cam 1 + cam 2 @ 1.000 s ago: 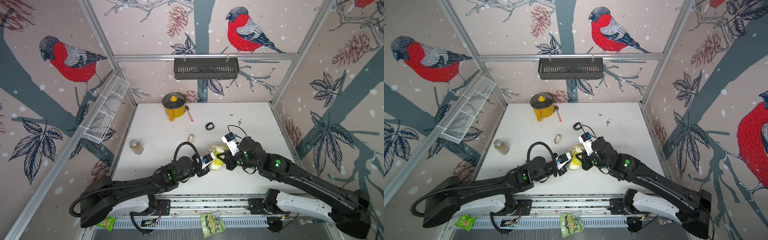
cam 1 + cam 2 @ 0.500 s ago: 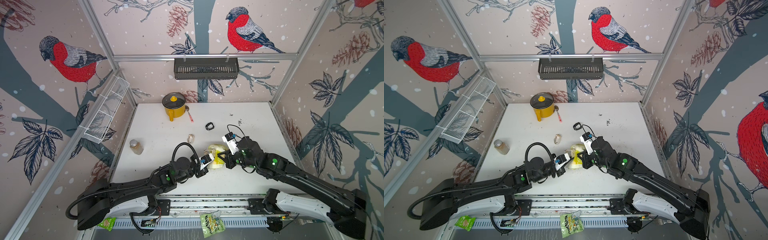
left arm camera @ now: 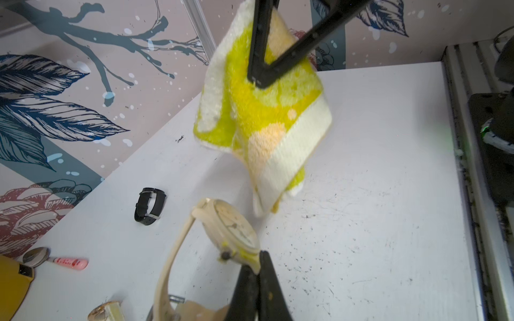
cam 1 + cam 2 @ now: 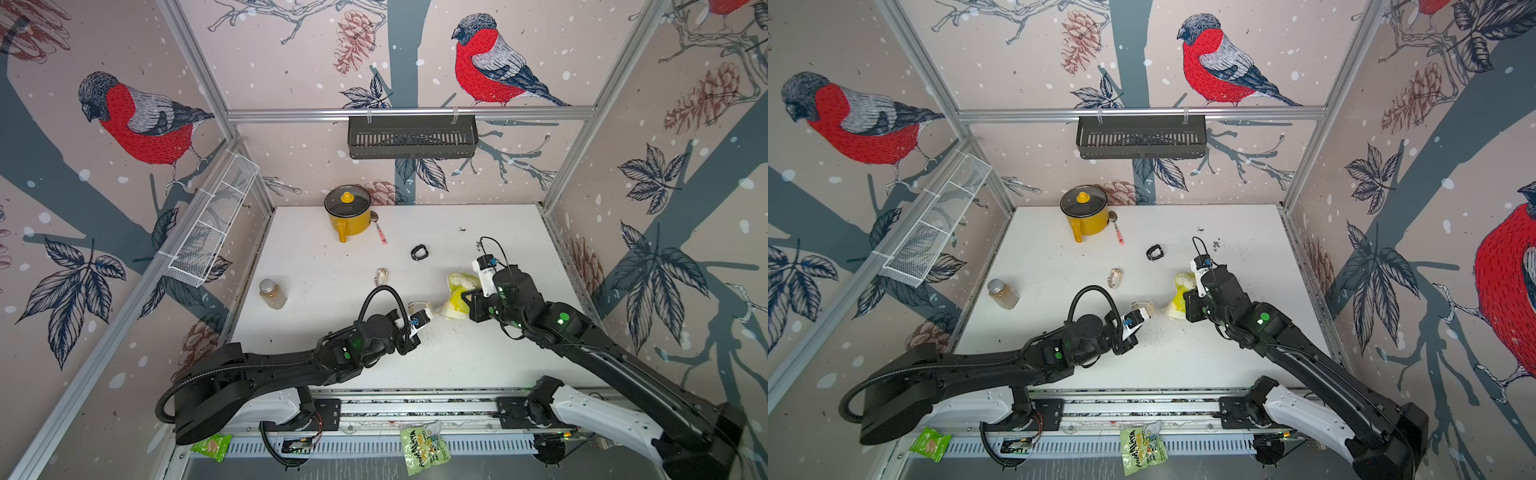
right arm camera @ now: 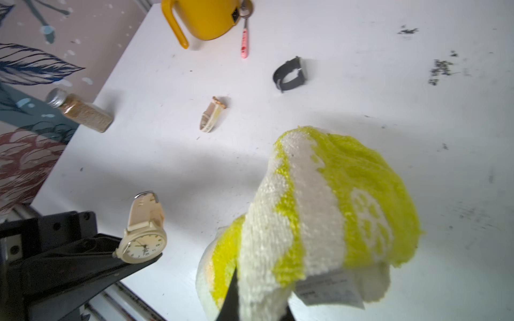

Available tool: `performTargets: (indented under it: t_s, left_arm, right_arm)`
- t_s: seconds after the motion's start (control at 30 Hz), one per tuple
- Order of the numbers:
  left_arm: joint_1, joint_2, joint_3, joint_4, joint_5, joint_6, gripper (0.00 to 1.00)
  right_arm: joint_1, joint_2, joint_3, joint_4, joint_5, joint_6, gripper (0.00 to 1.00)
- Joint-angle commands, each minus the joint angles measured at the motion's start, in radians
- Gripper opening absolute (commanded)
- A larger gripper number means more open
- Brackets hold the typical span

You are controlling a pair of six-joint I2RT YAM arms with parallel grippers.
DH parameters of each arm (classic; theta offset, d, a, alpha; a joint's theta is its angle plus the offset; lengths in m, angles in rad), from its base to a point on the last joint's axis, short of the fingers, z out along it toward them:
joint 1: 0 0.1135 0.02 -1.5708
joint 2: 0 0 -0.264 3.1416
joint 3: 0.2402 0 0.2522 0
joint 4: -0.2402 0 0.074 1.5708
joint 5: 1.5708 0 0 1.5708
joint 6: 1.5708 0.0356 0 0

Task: Wipe the watch dial
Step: Wipe the dirt from the watch dial, then place the cleaning item at the center of the board, then place the watch at the center of the board.

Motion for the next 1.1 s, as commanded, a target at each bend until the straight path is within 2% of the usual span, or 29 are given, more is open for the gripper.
performTargets:
  t_s: [0.0, 0.1, 0.33, 0.47, 0.63, 1.07]
  left_arm:
    - [0.008, 0.060, 0.003, 0.109, -0.046, -0.004, 0.00]
    - [0.024, 0.145, 0.018, 0.141, -0.036, -0.017, 0.00]
    - [0.121, 0.343, 0.120, 0.188, 0.075, -0.078, 0.00]
    - [0.135, 0.435, 0.177, 0.232, 0.084, -0.069, 0.00]
    - [0.164, 0.561, 0.292, 0.195, 0.115, -0.062, 0.00]
    - [0.269, 0.696, 0.499, 0.038, 0.242, -0.060, 0.00]
  right_arm:
    - [-0.073, 0.002, -0.005, -0.044, 0.041, -0.032, 0.05]
    - [-0.140, 0.008, -0.016, -0.042, 0.026, -0.040, 0.06]
    - [-0.205, 0.105, -0.013, -0.038, 0.061, -0.028, 0.09]
    - [-0.253, 0.172, -0.004, -0.026, 0.046, -0.024, 0.08]
    - [-0.288, 0.249, 0.035, -0.040, 0.017, -0.030, 0.08]
    - [-0.392, 0.336, 0.078, -0.020, -0.041, -0.073, 0.08]
